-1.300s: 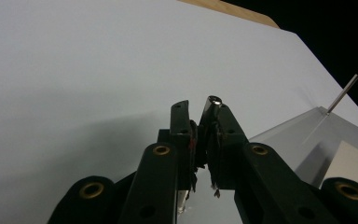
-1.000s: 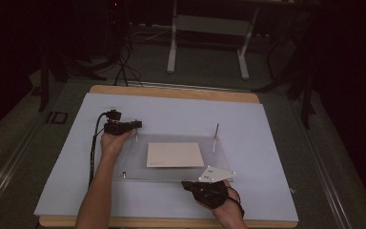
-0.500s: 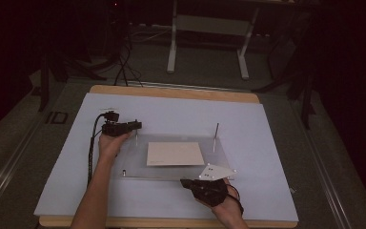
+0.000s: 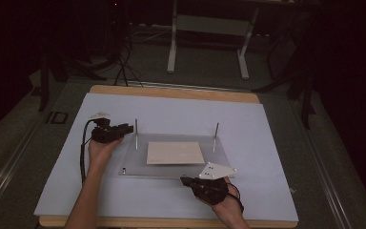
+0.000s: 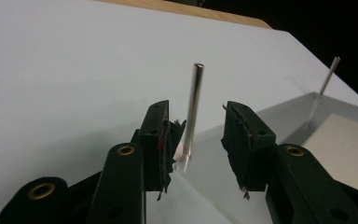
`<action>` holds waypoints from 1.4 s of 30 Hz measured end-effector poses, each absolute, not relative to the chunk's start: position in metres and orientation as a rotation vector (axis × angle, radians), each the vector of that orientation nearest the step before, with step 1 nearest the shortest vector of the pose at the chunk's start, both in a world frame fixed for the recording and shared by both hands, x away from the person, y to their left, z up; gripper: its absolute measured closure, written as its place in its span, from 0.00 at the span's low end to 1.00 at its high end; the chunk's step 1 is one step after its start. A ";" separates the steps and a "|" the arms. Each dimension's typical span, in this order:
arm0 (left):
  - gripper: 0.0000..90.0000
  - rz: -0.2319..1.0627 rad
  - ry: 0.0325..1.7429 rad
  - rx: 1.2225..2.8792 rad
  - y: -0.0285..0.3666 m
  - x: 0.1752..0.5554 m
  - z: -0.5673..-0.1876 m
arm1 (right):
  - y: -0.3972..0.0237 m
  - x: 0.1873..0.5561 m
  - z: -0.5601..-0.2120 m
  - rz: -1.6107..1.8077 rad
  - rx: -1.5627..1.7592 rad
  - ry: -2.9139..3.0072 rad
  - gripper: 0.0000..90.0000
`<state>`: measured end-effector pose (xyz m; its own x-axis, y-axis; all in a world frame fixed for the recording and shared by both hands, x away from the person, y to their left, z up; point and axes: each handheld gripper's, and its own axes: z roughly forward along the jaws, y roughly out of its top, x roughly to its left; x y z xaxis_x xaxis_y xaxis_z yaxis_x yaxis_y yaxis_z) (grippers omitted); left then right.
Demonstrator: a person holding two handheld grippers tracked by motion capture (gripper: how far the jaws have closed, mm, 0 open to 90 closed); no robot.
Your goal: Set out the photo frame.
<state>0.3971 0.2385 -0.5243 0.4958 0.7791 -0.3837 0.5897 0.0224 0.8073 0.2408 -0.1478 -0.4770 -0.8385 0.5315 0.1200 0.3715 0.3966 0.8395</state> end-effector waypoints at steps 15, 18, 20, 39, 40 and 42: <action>0.63 0.387 1.110 1.722 0.249 0.341 -0.521 | -0.147 0.243 -0.471 1.421 0.781 2.459 1.00; 0.62 0.393 1.104 1.707 0.249 0.335 -0.521 | -0.147 0.244 -0.469 1.424 0.779 2.454 1.00; 0.62 0.391 1.111 1.678 0.250 0.330 -0.522 | -0.147 0.245 -0.468 1.423 0.769 2.460 1.00; 0.60 0.421 1.086 1.811 0.243 0.305 -0.524 | -0.147 0.252 -0.457 1.448 0.767 2.426 1.00; 0.58 0.456 1.076 1.820 0.239 0.303 -0.523 | -0.147 0.253 -0.456 1.451 0.769 2.424 1.00; 0.55 0.469 1.041 1.847 0.234 0.302 -0.522 | -0.147 0.254 -0.454 1.454 0.772 2.420 1.00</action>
